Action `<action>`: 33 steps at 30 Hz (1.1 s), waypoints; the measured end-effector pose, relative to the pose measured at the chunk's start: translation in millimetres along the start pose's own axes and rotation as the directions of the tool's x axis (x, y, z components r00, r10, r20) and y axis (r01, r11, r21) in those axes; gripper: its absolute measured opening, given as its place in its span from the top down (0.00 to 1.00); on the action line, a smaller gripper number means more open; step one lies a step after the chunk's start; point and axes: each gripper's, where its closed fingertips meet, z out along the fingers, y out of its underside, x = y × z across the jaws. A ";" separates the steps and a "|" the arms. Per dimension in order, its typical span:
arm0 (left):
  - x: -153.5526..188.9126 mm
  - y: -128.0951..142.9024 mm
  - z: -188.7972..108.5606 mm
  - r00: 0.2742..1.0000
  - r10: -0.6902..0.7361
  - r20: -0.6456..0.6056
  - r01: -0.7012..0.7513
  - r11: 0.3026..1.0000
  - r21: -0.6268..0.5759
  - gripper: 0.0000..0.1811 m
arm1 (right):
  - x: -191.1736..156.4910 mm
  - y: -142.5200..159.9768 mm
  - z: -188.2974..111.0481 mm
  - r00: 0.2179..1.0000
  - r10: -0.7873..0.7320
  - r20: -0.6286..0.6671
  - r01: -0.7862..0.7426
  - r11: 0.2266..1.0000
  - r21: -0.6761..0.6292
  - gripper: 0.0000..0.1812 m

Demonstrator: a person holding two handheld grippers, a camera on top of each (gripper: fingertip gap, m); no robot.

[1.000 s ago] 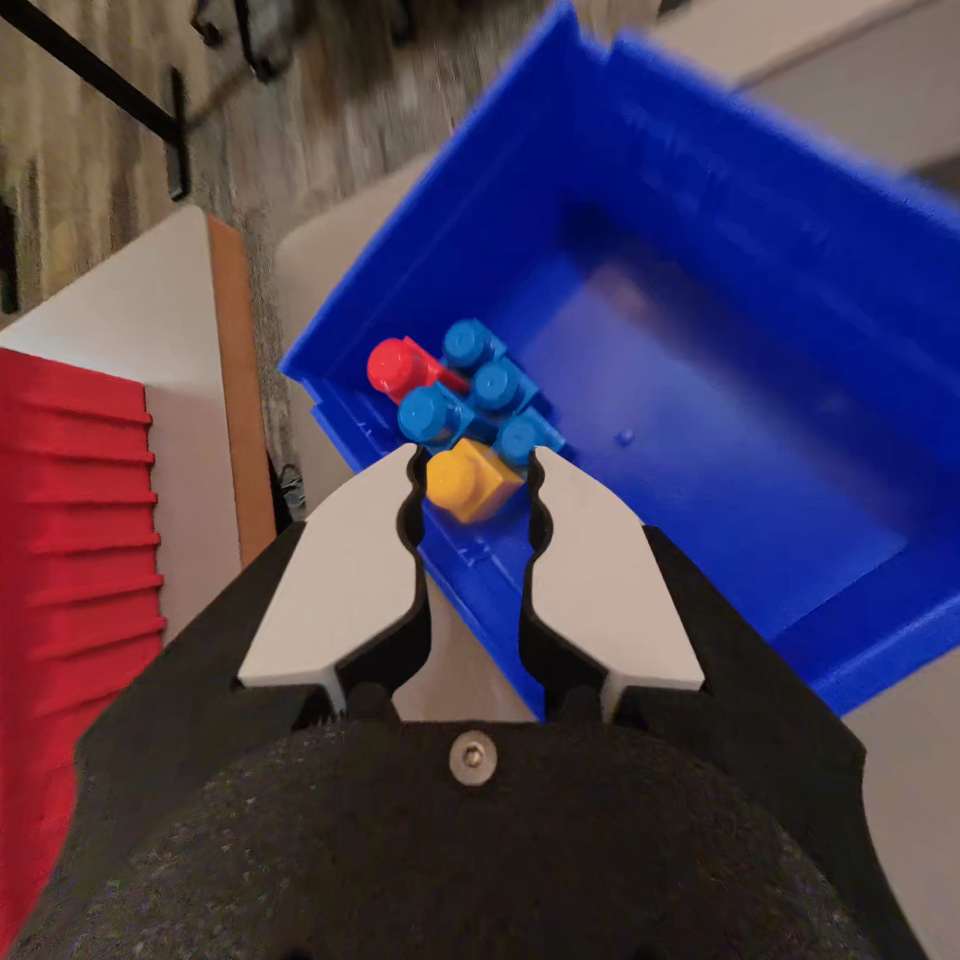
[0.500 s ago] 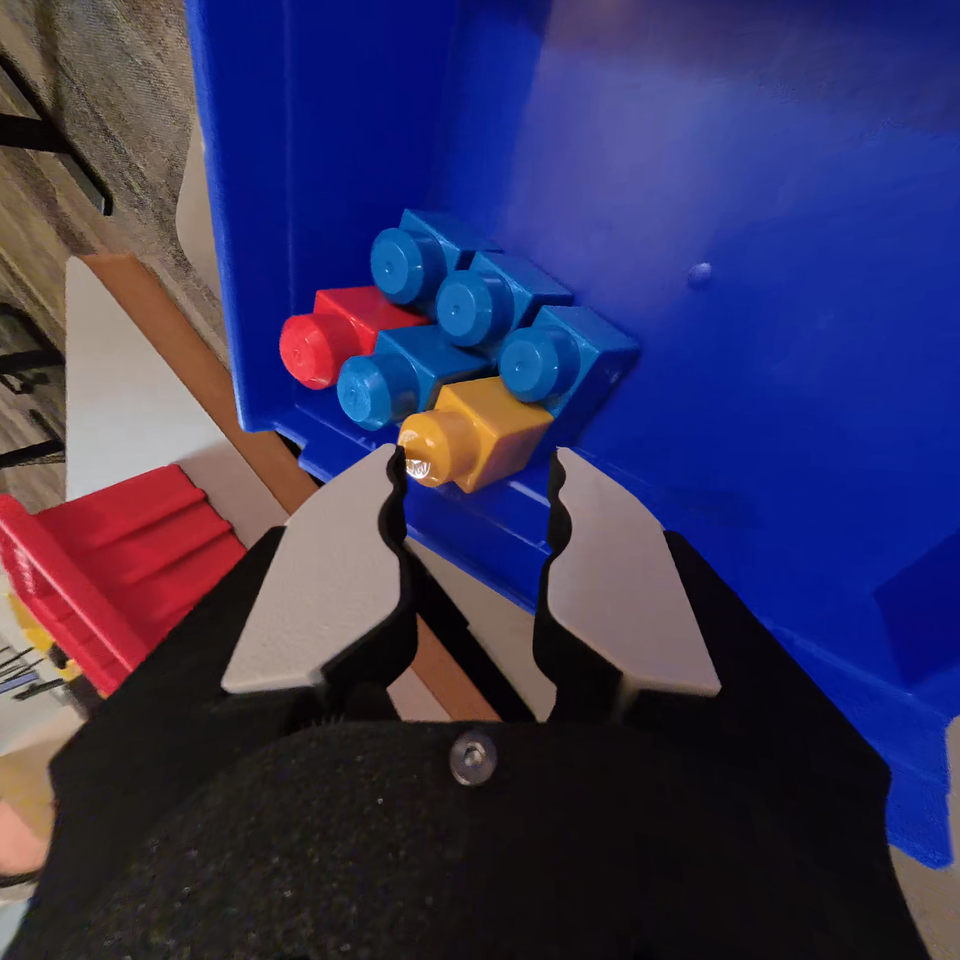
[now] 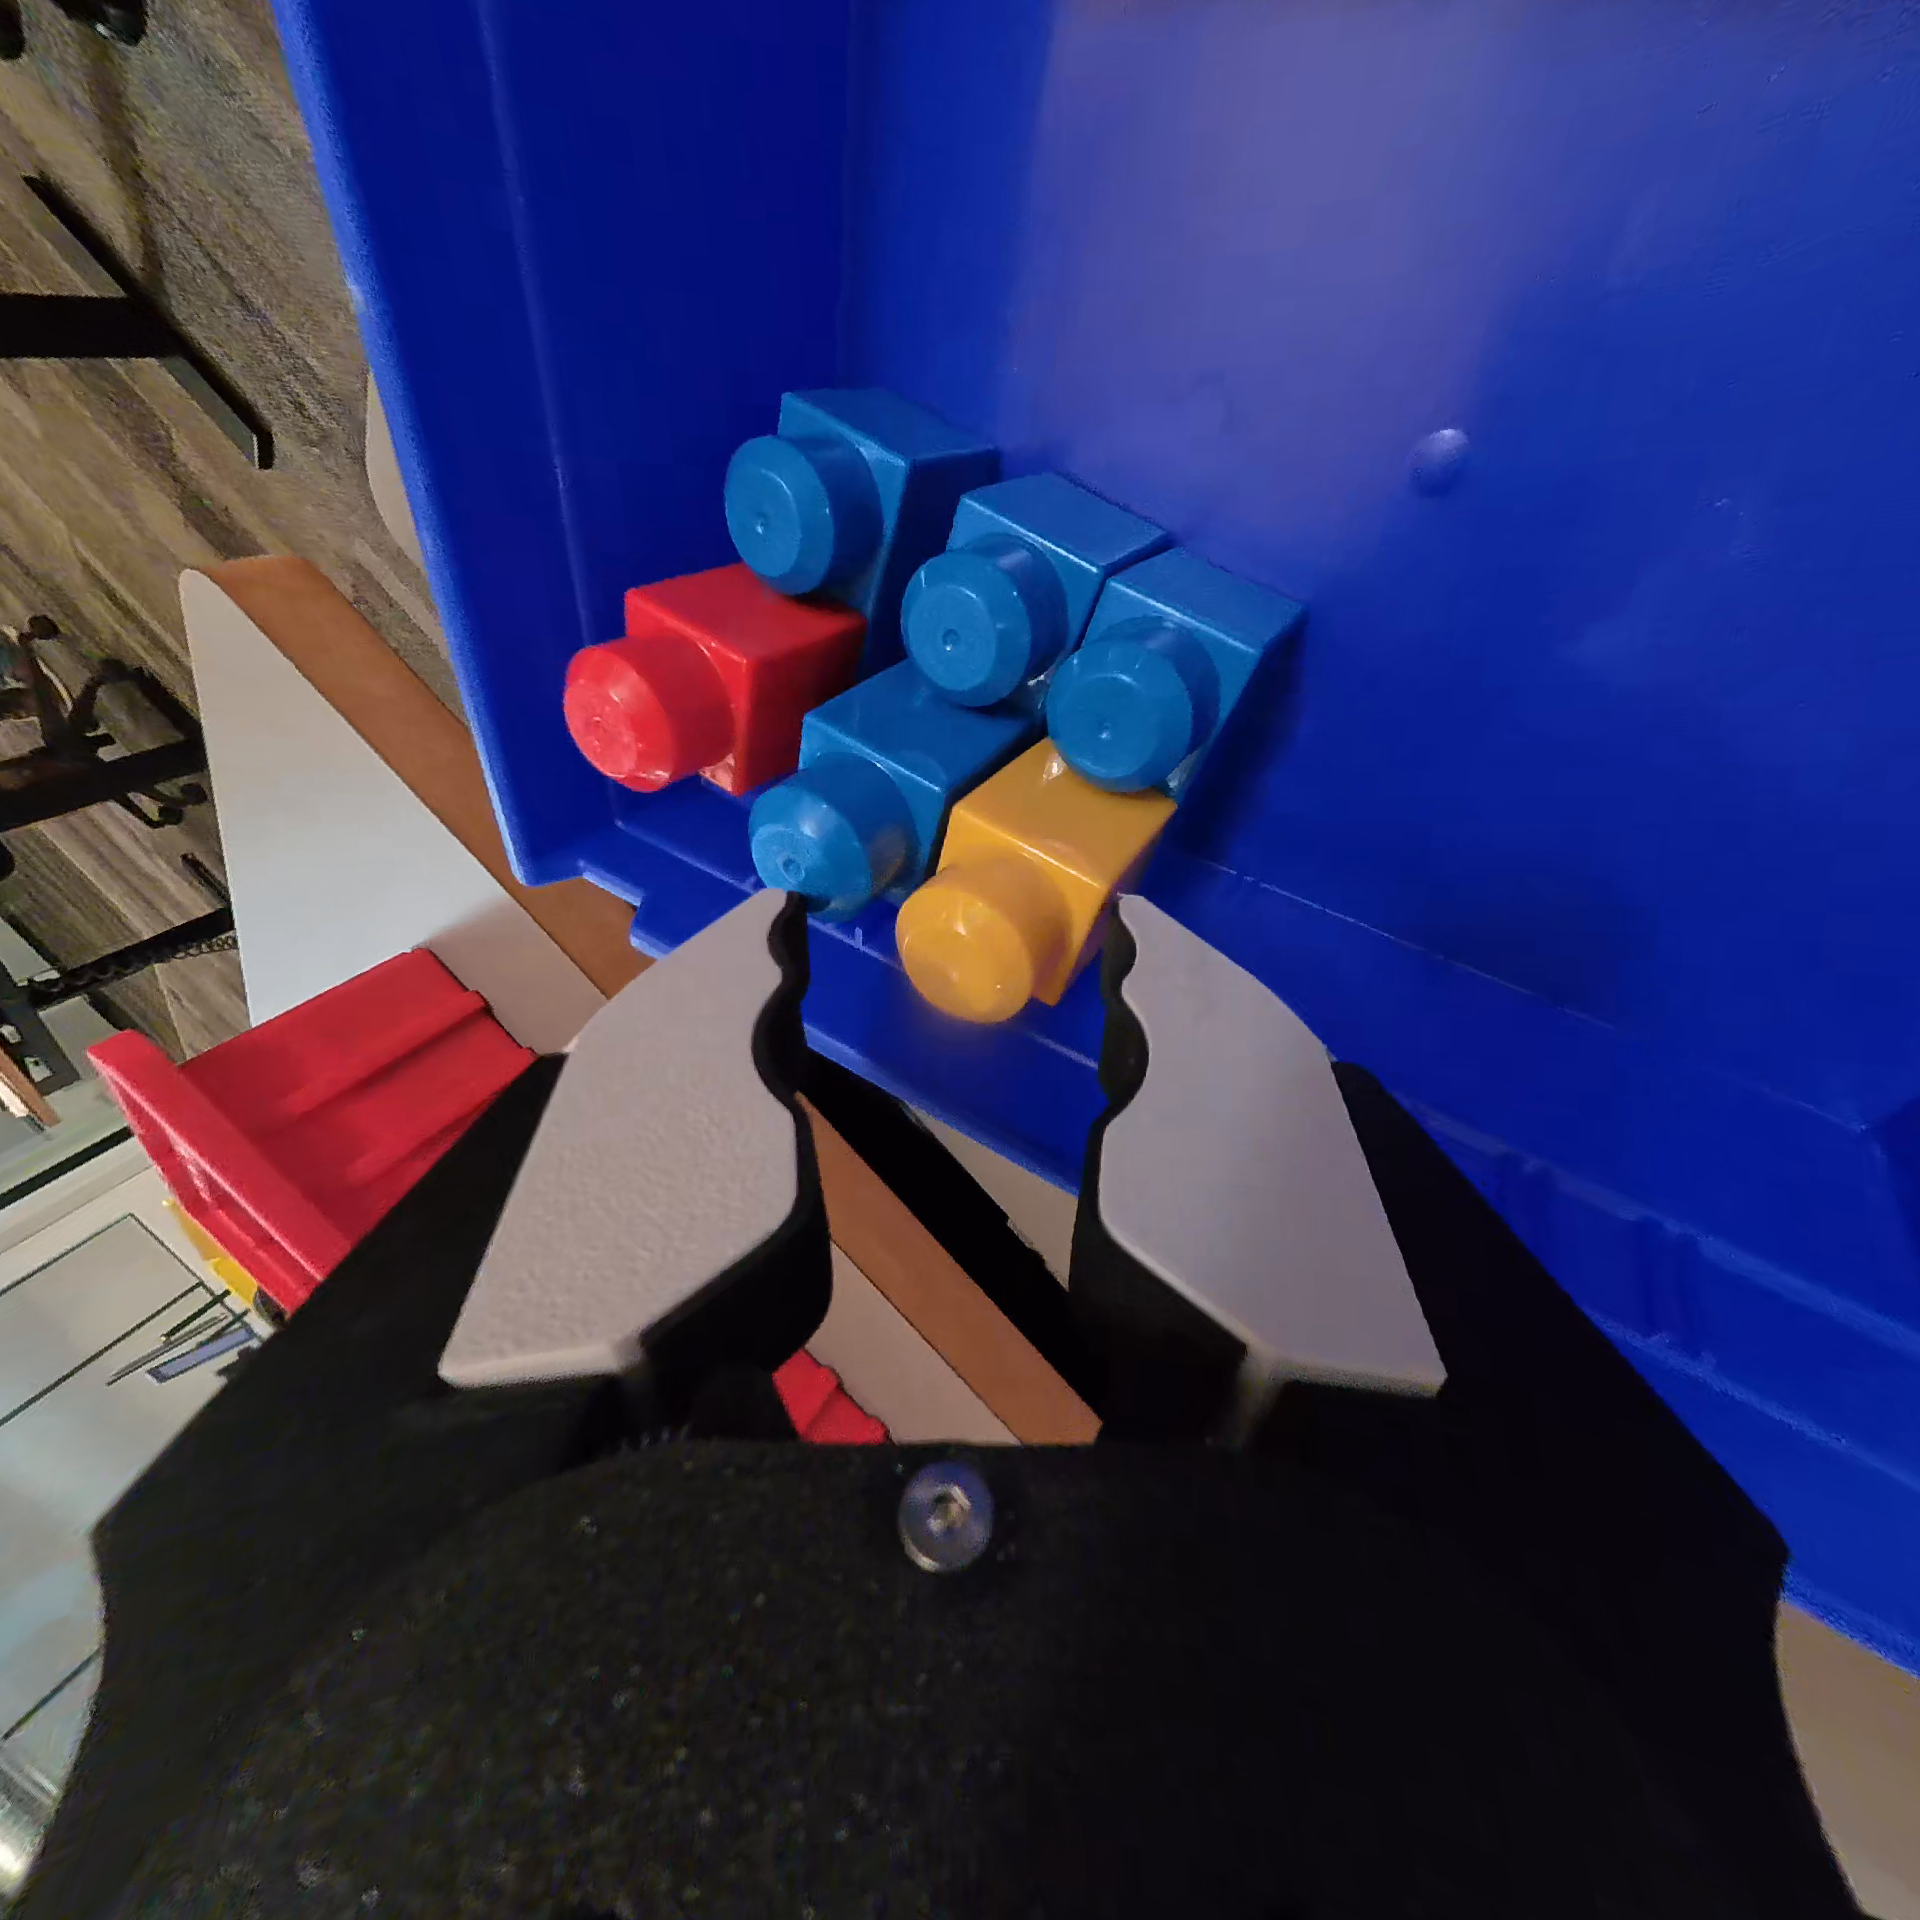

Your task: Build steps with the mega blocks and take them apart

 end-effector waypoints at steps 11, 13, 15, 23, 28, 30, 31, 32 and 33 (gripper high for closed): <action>13.1 5.5 -0.4 0.998 0.062 0.017 -0.062 0.998 0.000 0.77 | 1.6 -0.6 -1.0 1.000 0.028 0.006 -0.028 1.000 0.007 1.00; 16.9 1.7 -0.1 0.998 0.058 -0.010 -0.057 0.998 0.025 0.78 | -0.2 -0.4 -0.7 1.000 0.022 0.010 -0.022 1.000 0.005 1.00; 22.2 -1.2 2.0 0.998 0.038 -0.052 -0.037 0.999 0.028 0.76 | -2.1 -0.6 -0.5 1.000 0.019 0.018 -0.019 1.000 0.002 1.00; 34.8 -7.7 -18.8 0.993 0.100 -0.067 -0.099 0.995 0.011 0.81 | -6.1 -0.9 -0.8 1.000 -0.003 0.028 0.003 1.000 -0.008 1.00; 41.9 -34.4 -84.0 0.987 0.149 0.052 -0.156 0.975 0.161 0.81 | -12.9 -4.2 -0.6 0.999 -0.024 0.048 0.024 1.000 0.000 1.00; 57.7 -57.4 -120.7 0.982 0.158 0.104 -0.181 0.945 0.273 0.81 | -16.9 -7.2 -1.1 0.997 -0.041 0.058 0.041 0.999 0.008 1.00; 70.1 -69.3 -138.7 0.978 0.169 0.121 -0.200 0.924 0.326 0.81 | -19.4 -8.8 -1.4 0.997 -0.051 0.065 0.050 0.999 0.013 0.99; 85.4 -81.3 -155.6 0.974 0.182 0.134 -0.220 0.900 0.376 0.81 | -22.0 -10.6 -1.6 0.996 -0.061 0.071 0.060 0.998 0.019 0.98; 103.1 -93.1 -171.4 0.970 0.199 0.137 -0.239 0.873 0.425 0.81 | -25.0 -12.1 -1.8 0.994 -0.071 0.080 0.069 0.997 0.026 0.97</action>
